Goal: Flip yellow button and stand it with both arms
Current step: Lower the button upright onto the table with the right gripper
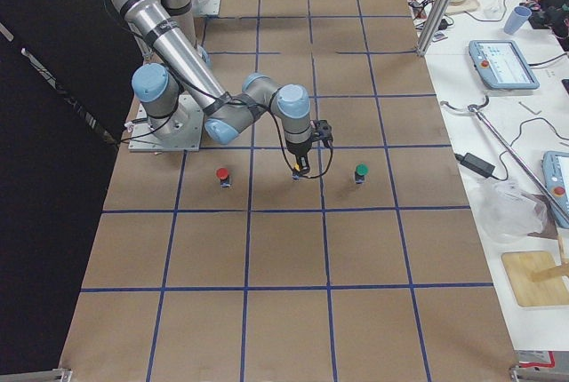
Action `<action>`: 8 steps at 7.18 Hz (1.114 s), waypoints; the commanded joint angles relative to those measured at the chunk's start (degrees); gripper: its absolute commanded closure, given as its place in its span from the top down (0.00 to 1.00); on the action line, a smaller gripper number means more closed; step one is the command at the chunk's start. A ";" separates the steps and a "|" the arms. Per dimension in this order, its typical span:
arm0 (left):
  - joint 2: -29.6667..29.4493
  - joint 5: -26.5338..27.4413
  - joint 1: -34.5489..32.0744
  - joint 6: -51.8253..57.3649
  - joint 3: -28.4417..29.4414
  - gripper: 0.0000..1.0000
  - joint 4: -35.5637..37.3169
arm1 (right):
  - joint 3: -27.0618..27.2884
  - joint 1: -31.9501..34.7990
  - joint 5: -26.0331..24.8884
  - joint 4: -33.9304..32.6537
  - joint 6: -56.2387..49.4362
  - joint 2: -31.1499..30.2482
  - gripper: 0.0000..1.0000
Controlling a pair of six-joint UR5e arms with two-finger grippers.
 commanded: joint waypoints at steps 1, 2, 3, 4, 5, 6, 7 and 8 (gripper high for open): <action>-0.26 -0.12 0.00 -1.81 0.03 1.00 0.15 | 0.57 0.08 0.13 -0.17 -0.04 0.03 0.11; -0.44 -0.12 -0.18 -1.90 0.03 1.00 0.15 | 0.48 0.08 0.13 -0.08 -0.21 0.03 0.11; -0.52 -0.12 -0.27 -1.90 0.20 1.00 0.15 | 0.39 -0.01 0.13 -0.17 -0.21 0.03 0.12; -0.44 -0.03 -0.27 -1.82 0.11 1.00 0.15 | 0.31 0.08 0.04 -0.17 -0.30 0.11 0.19; -0.44 -0.03 -0.27 -1.82 0.11 1.00 0.15 | 0.39 0.08 0.04 -0.17 -0.30 0.38 0.25; -0.44 -0.03 -0.27 -1.82 0.11 1.00 0.15 | 0.22 -0.01 0.04 -0.26 -0.21 0.90 0.26; -0.52 0.05 -0.27 -1.82 0.03 1.00 0.15 | 0.30 -0.01 0.04 -0.26 -0.04 1.08 0.31; -0.44 0.31 -0.27 -1.64 0.11 1.00 0.15 | 0.30 -0.01 -0.05 -0.52 -0.04 1.17 0.44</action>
